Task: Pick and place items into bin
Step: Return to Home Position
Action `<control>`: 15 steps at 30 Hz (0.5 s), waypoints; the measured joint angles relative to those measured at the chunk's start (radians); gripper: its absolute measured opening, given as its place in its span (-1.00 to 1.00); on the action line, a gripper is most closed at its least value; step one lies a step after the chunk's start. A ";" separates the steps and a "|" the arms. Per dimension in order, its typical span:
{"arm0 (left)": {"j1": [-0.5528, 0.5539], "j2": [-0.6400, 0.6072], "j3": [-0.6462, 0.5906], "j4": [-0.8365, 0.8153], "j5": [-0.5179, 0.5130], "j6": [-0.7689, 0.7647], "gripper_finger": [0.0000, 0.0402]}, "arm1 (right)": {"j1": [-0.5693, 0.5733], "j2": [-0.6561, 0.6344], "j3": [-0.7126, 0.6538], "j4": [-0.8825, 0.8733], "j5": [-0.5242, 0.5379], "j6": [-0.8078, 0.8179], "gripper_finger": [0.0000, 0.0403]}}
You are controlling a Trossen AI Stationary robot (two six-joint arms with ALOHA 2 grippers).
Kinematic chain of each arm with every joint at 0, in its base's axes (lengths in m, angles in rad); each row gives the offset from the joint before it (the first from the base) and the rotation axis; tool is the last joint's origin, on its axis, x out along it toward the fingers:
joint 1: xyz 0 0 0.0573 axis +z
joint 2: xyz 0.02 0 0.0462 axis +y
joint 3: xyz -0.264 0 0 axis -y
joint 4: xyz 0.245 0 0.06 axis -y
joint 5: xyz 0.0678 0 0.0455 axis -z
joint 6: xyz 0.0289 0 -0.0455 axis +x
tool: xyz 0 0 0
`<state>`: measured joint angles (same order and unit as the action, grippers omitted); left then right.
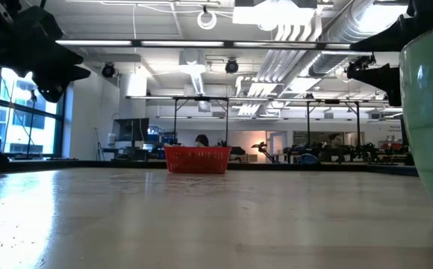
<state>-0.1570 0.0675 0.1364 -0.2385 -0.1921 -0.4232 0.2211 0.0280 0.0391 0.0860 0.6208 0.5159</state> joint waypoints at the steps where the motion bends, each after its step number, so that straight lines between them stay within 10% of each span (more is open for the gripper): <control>1: 0.000 0.000 0.000 -0.001 0.000 0.000 -0.15 | 0.000 0.000 0.000 0.000 0.000 0.000 0.34; 15: 0.000 0.001 0.000 -0.004 0.000 0.000 -0.15 | 0.000 0.000 0.000 0.000 0.000 0.000 0.34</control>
<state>-0.1570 0.0681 0.1364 -0.2428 -0.1921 -0.4235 0.2211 0.0284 0.0391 0.0860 0.6209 0.5159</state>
